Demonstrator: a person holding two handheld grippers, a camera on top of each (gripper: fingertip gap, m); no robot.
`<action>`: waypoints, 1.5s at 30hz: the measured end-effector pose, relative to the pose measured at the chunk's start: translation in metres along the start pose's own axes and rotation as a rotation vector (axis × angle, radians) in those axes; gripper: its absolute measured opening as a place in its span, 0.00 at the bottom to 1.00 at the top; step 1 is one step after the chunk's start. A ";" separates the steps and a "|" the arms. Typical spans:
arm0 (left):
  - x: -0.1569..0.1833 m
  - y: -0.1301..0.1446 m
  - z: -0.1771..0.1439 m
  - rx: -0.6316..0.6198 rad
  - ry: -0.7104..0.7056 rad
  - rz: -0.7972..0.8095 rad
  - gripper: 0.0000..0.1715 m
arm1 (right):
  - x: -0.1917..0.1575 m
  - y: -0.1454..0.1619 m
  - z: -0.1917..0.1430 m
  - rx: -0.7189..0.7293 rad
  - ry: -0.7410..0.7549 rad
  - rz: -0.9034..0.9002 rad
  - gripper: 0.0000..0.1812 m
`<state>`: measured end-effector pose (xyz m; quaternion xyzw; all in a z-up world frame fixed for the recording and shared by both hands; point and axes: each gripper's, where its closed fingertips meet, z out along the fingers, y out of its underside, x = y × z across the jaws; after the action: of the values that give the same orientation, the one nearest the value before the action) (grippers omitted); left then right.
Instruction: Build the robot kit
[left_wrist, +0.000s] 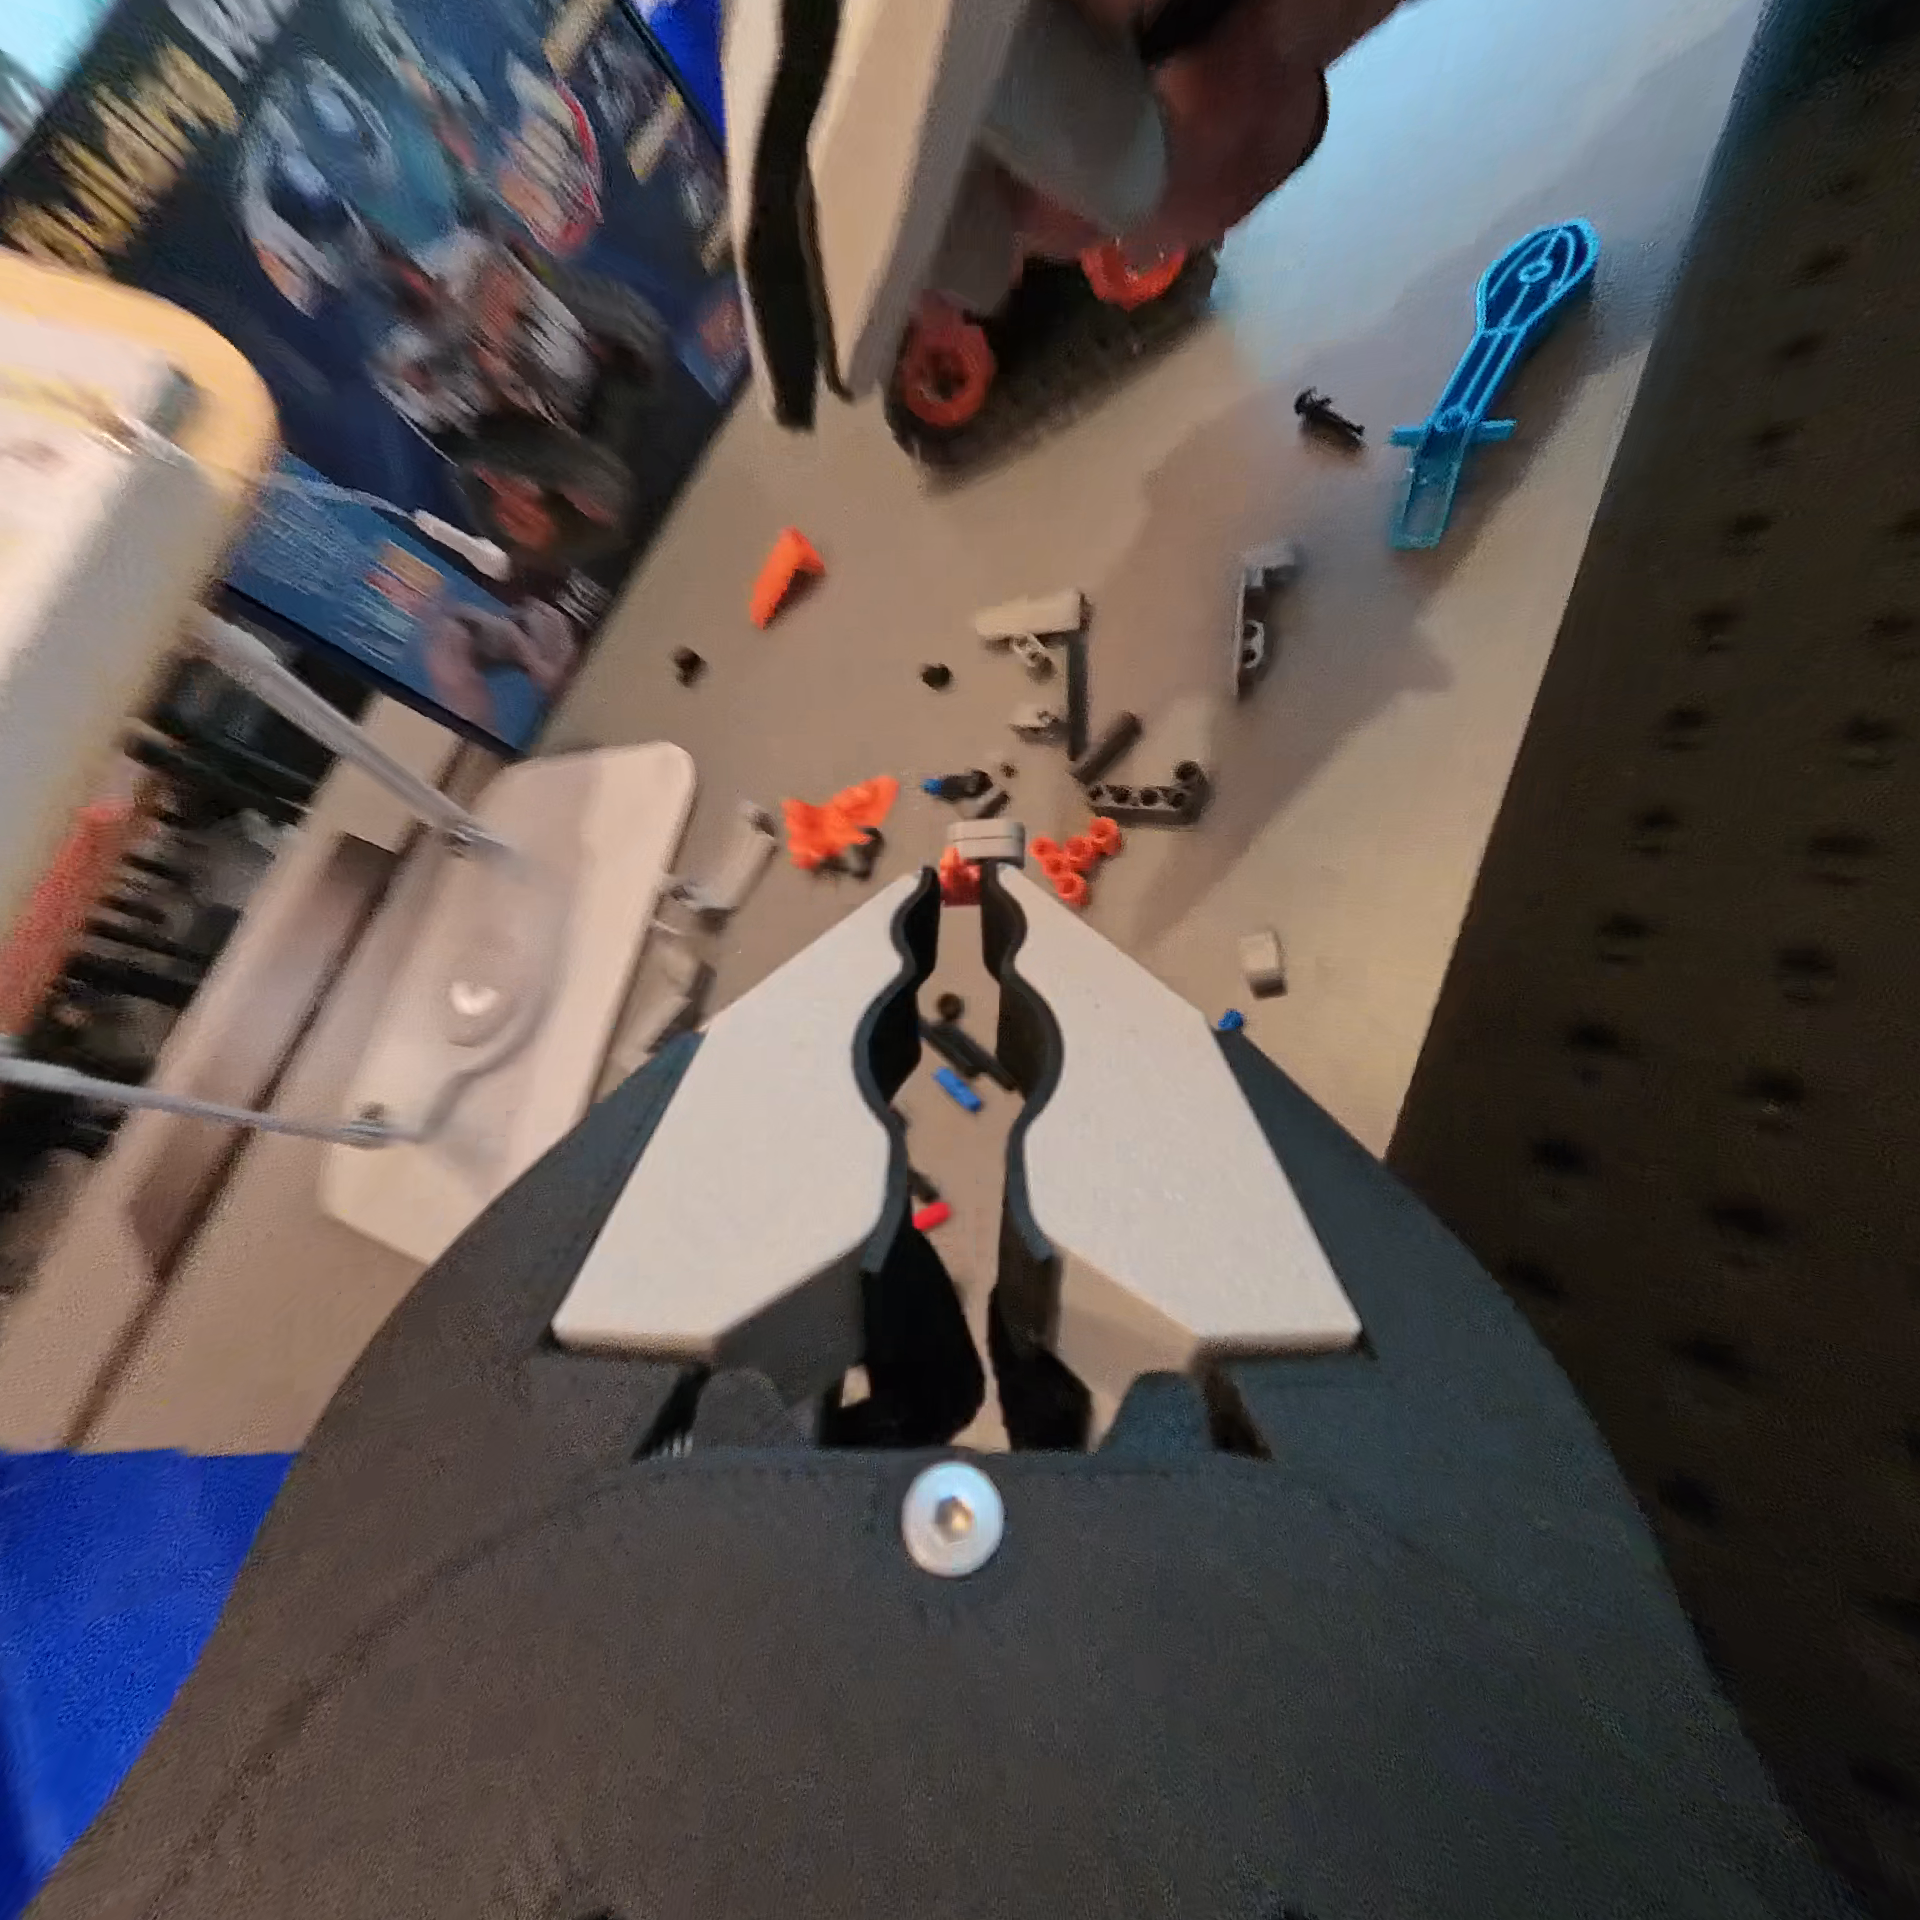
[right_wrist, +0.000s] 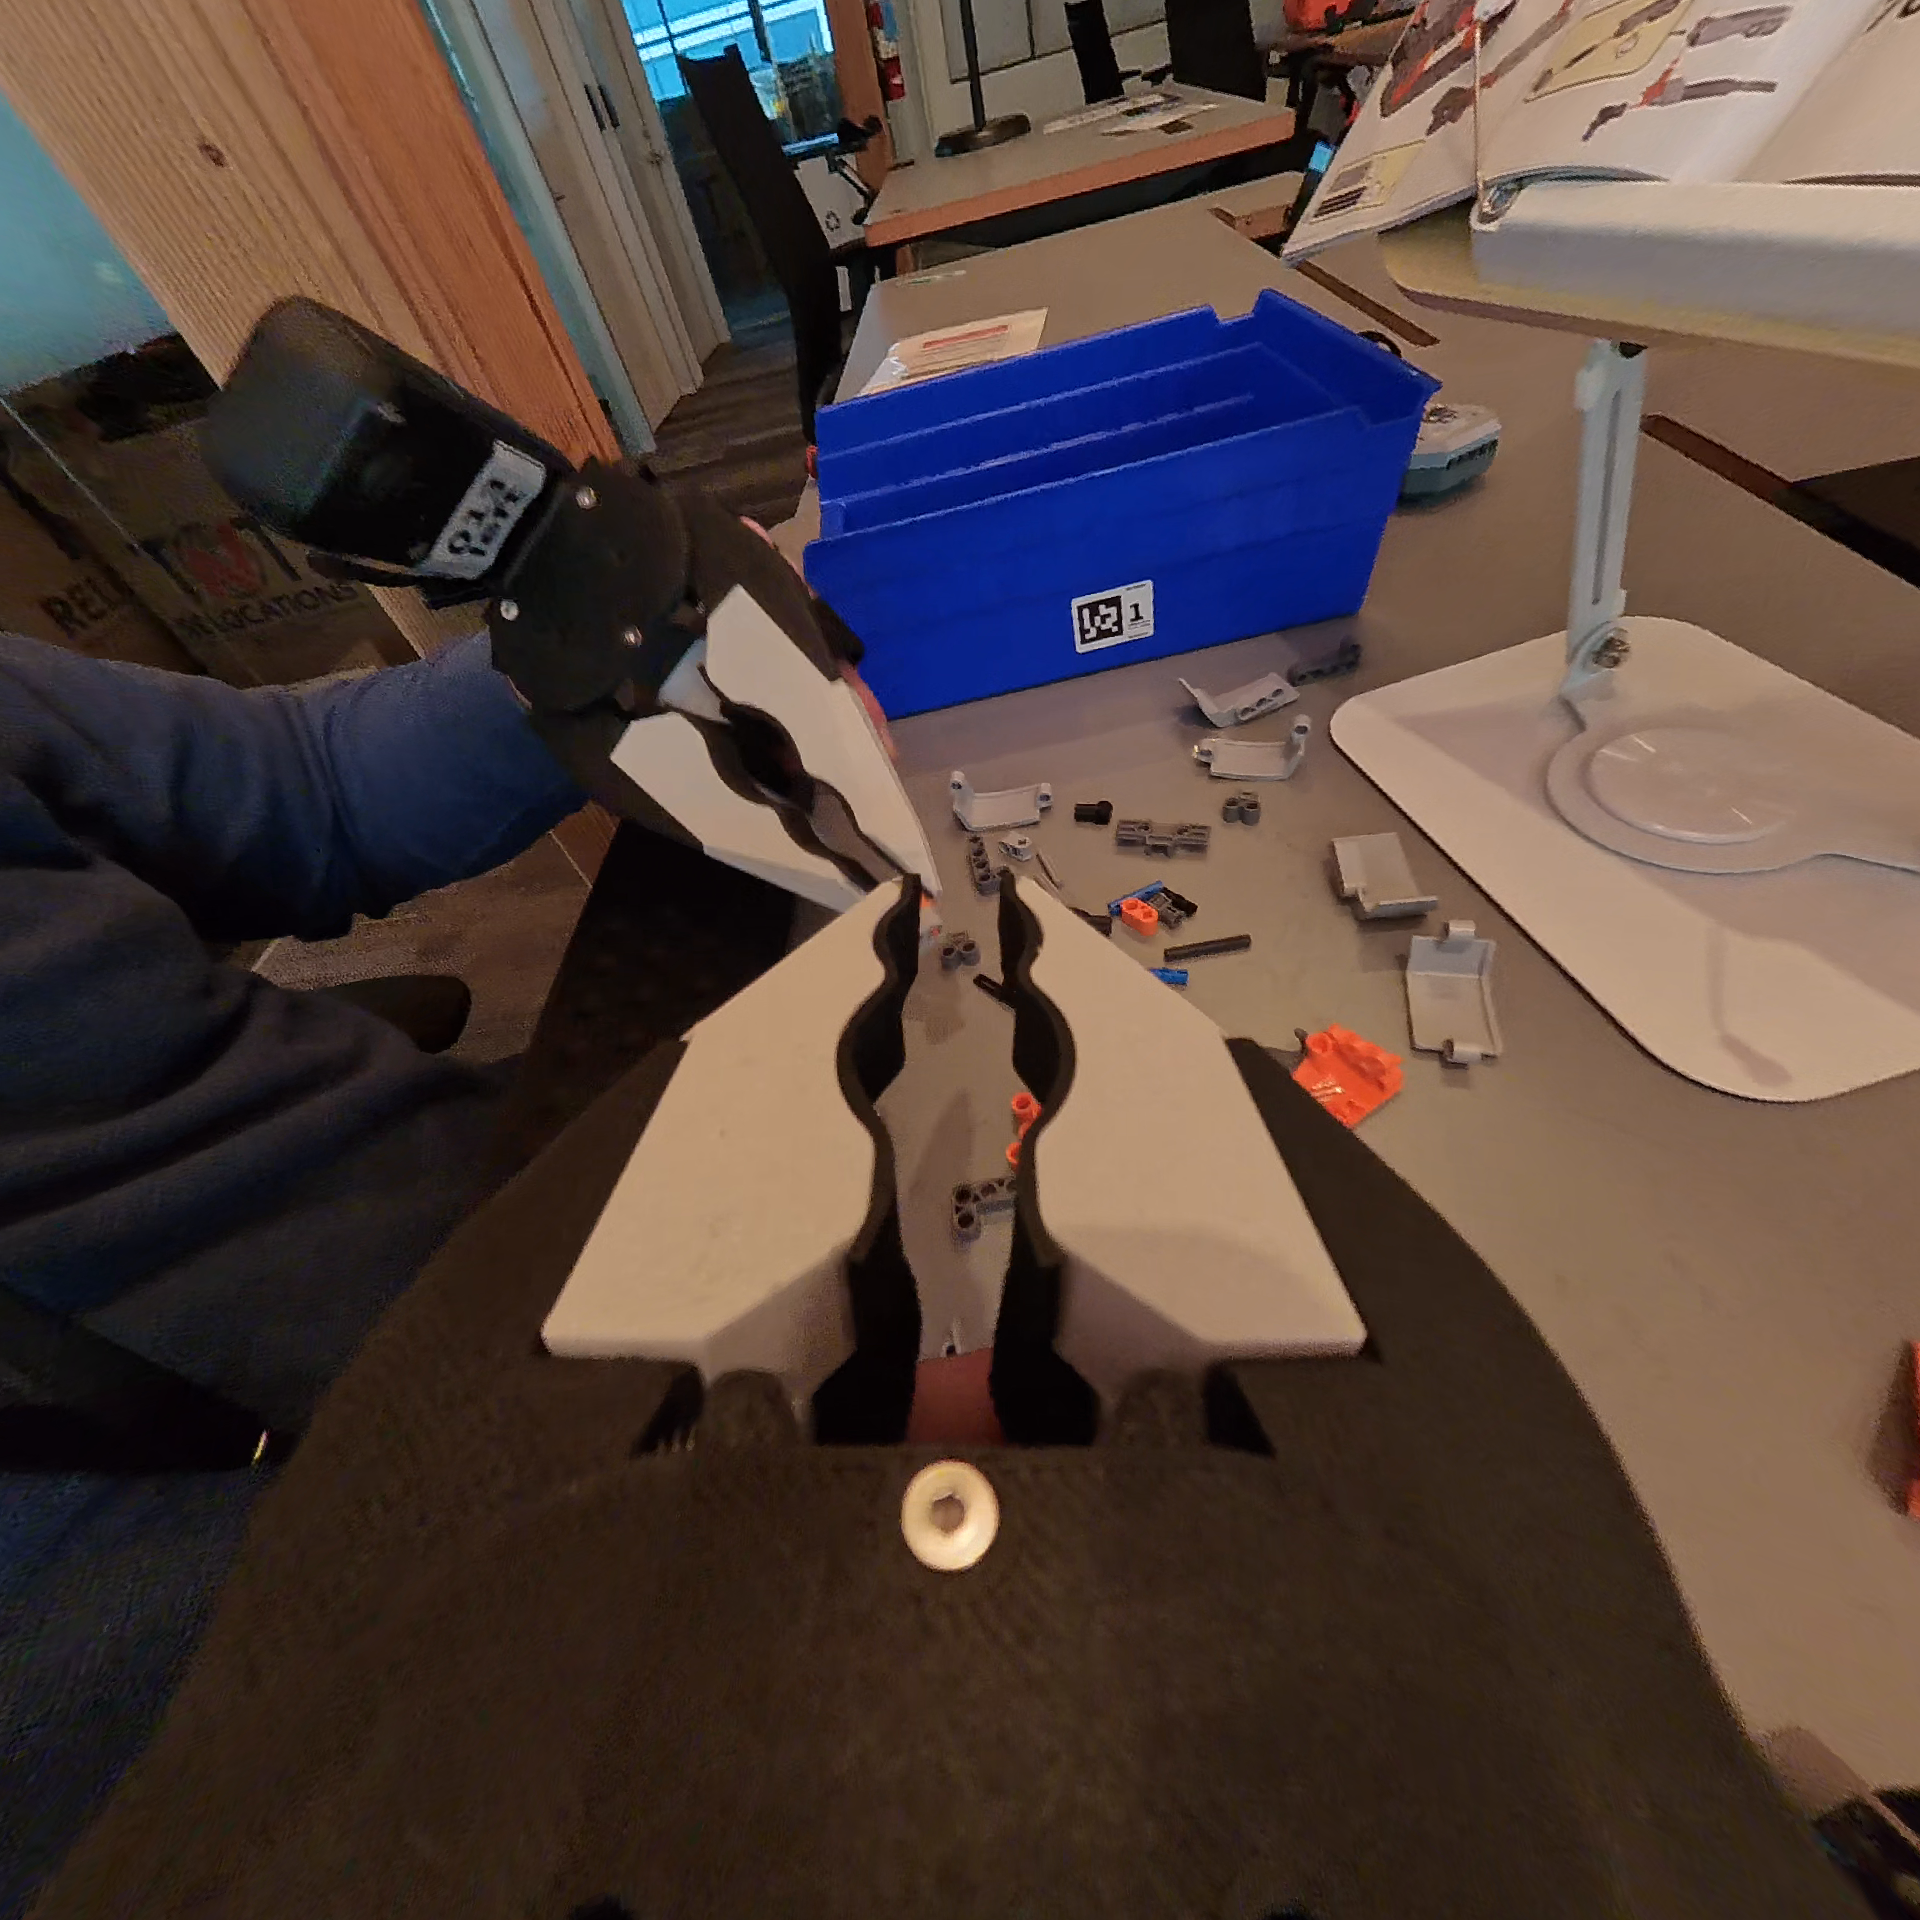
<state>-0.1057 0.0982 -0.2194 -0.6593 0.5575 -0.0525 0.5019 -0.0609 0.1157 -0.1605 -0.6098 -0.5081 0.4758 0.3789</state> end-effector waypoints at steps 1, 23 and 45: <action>0.008 0.006 0.008 -0.025 0.039 -0.044 0.03 | 0.001 0.002 -0.001 -0.005 0.002 0.002 0.06; 0.004 0.042 -0.004 -0.206 0.160 -0.274 0.13 | -0.001 0.017 0.003 -0.050 -0.010 -0.014 0.04; -0.026 0.121 0.002 -0.598 0.094 -0.232 0.01 | -0.003 0.020 0.005 -0.063 -0.009 -0.031 0.01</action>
<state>-0.1966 0.1350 -0.2950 -0.8334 0.4920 0.0265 0.2504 -0.0603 0.1090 -0.1800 -0.6114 -0.5337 0.4565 0.3646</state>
